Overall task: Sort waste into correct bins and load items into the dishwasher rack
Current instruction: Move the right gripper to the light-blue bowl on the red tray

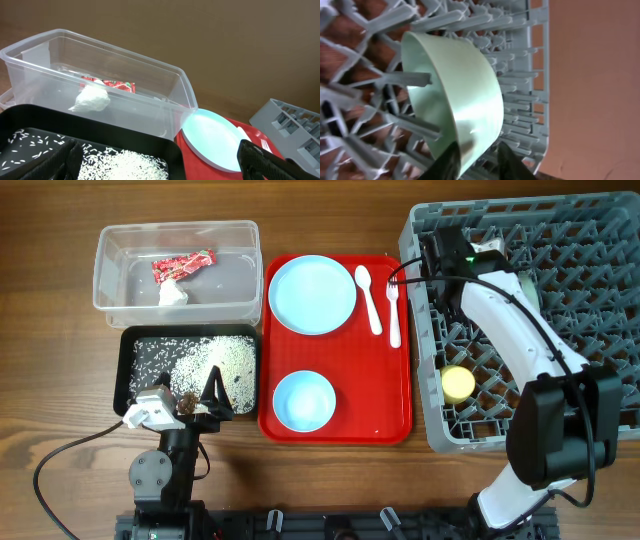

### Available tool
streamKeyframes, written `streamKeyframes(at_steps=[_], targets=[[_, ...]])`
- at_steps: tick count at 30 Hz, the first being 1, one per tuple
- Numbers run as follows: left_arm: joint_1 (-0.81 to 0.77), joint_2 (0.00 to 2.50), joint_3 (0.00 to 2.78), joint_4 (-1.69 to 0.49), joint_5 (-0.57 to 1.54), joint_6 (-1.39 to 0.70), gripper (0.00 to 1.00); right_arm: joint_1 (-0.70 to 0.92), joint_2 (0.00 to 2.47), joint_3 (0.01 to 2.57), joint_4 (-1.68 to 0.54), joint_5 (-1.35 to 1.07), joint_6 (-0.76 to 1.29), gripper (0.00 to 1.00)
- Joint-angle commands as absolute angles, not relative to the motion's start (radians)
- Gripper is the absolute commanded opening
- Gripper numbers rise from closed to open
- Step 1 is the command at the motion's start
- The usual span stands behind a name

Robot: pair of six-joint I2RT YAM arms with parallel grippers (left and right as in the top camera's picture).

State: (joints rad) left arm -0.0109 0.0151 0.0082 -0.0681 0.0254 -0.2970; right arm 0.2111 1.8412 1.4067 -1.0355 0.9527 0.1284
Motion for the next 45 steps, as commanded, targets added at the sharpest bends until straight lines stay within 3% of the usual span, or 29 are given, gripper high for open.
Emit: streamKeyframes(at_steps=[1,5,12,17,25,28,35,39,45], targets=[[-0.004,0.014,0.006,-0.076,0.033,-0.295,1.00,0.242,1.805,1.414,-1.041,0.887,0.158,0.37],[-0.004,0.014,0.006,-0.076,0.033,-0.295,1.00,0.298,1.695,1.458,-1.040,0.741,0.155,0.49],[-0.004,0.014,0.006,-0.076,0.033,-0.295,1.00,0.445,1.498,1.504,-1.006,0.204,0.026,0.50],[-0.004,0.014,0.006,-0.076,0.033,-0.295,1.00,0.564,1.455,1.502,-0.952,-0.227,0.138,0.53],[-0.004,0.014,0.006,-0.076,0.033,-0.295,1.00,0.716,1.615,1.436,-0.993,-0.115,0.316,0.58],[-0.004,0.014,0.006,-0.076,0.033,-0.295,1.00,0.721,1.716,1.415,-1.006,-0.082,0.313,0.62],[-0.004,0.014,0.006,-0.076,0.033,-0.295,1.00,0.706,1.900,1.401,-0.987,-0.021,0.261,0.61],[-0.004,0.014,0.006,-0.076,0.033,-0.295,1.00,0.708,1.972,1.379,-0.976,-0.087,0.187,0.51],[-0.004,0.014,0.006,-0.076,0.033,-0.295,1.00,0.702,1.997,1.377,-0.952,-0.078,0.192,0.10]])
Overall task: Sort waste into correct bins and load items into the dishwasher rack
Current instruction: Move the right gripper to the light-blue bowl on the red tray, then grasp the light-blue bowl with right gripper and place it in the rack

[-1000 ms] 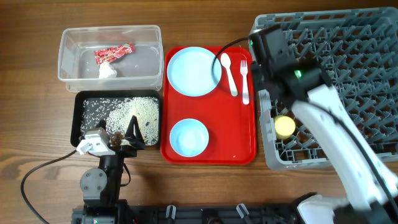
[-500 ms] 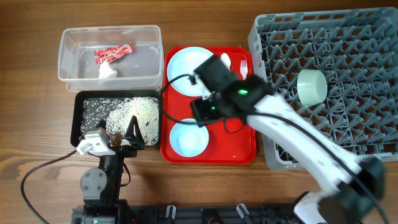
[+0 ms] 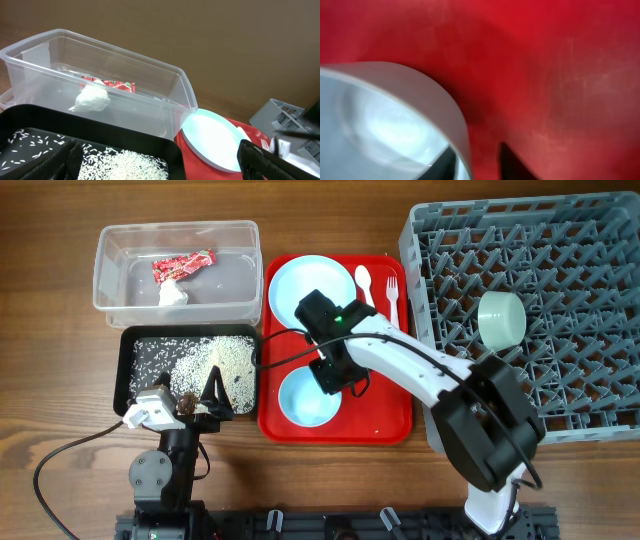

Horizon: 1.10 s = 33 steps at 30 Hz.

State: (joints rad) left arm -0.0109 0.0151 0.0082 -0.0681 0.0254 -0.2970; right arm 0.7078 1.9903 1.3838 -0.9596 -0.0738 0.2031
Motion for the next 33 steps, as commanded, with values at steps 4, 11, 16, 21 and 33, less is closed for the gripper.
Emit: streamKeyframes(at_steps=[4,11,16,21,33], targets=[[-0.004,0.014,0.006,-0.076,0.033,-0.295,1.00,0.702,1.969,1.377,-0.954,-0.031,0.222,0.04],[-0.004,0.014,0.006,-0.076,0.033,-0.295,1.00,0.701,1.755,1.377,-1.023,0.364,0.453,0.04],[-0.004,0.014,0.006,-0.076,0.033,-0.295,1.00,0.685,1.516,1.377,-1.057,0.686,0.505,0.04],[-0.004,0.014,0.006,-0.076,0.033,-0.295,1.00,0.560,1.363,1.377,-1.156,1.010,0.637,0.04],[-0.004,0.014,0.006,-0.076,0.033,-0.295,1.00,-0.068,1.398,1.375,-1.119,1.110,0.628,0.04]])
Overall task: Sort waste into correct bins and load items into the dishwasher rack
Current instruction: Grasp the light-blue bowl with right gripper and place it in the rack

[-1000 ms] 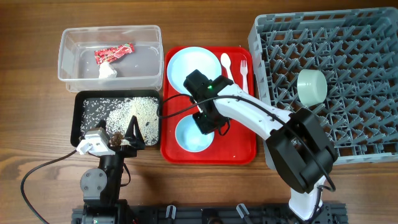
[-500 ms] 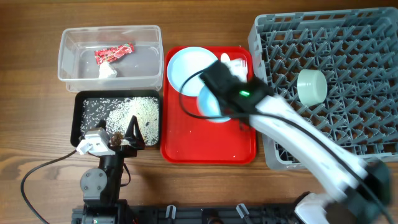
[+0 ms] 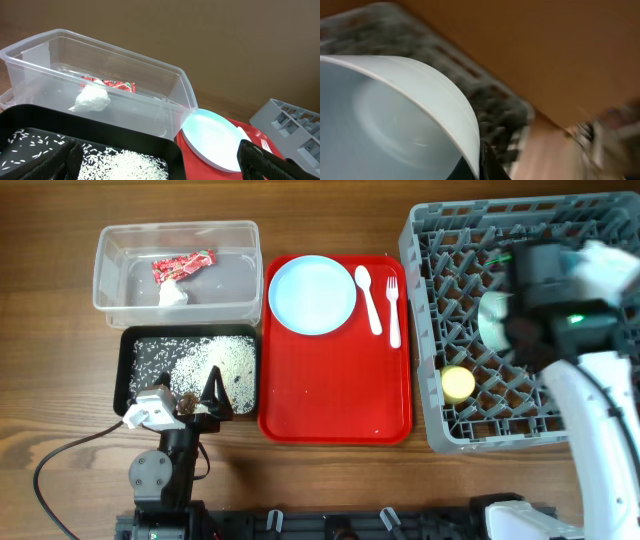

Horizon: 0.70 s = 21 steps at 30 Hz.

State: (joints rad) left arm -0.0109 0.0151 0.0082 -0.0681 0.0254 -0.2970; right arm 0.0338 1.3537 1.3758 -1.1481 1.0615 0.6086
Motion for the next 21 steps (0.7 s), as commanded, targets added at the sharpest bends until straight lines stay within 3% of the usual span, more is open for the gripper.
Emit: streamKeyframes(at_steps=[1,9,21], targets=[[-0.004,0.014,0.006,-0.076,0.033,-0.295,1.00,-0.101,1.414,1.375,-1.104,1.102,0.627,0.04],[-0.004,0.014,0.006,-0.076,0.033,-0.295,1.00,-0.235,1.583,1.375,-0.890,1.098,0.417,0.04],[-0.004,0.014,0.006,-0.076,0.033,-0.295,1.00,-0.256,1.821,1.375,-0.745,1.111,0.186,0.04]])
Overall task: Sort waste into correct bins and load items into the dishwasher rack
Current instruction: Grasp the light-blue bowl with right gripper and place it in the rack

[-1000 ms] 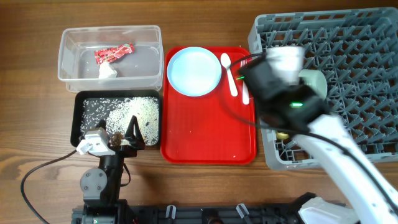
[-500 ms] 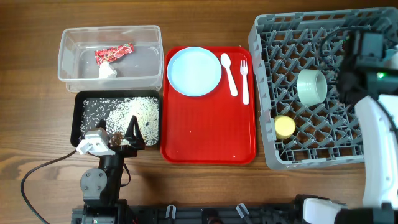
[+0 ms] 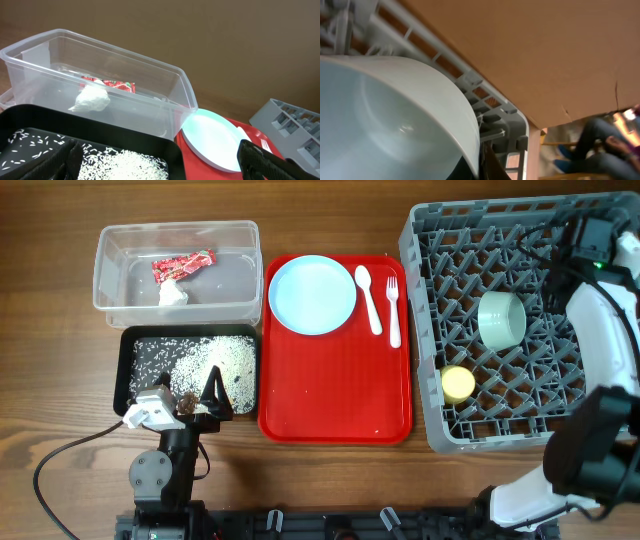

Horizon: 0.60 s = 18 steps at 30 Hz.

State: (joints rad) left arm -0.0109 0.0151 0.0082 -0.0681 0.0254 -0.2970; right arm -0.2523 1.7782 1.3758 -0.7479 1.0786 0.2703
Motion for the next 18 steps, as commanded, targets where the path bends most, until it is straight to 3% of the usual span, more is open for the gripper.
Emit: streamKeyframes(at_steps=[1,18], targets=[[-0.004,0.014,0.006,-0.076,0.033,-0.295,1.00,-0.256,1.829,1.375,-0.748,1.111,0.185,0.04],[-0.004,0.014,0.006,-0.076,0.033,-0.295,1.00,-0.244,1.842,1.347,-0.787,1.177,0.183,0.04]])
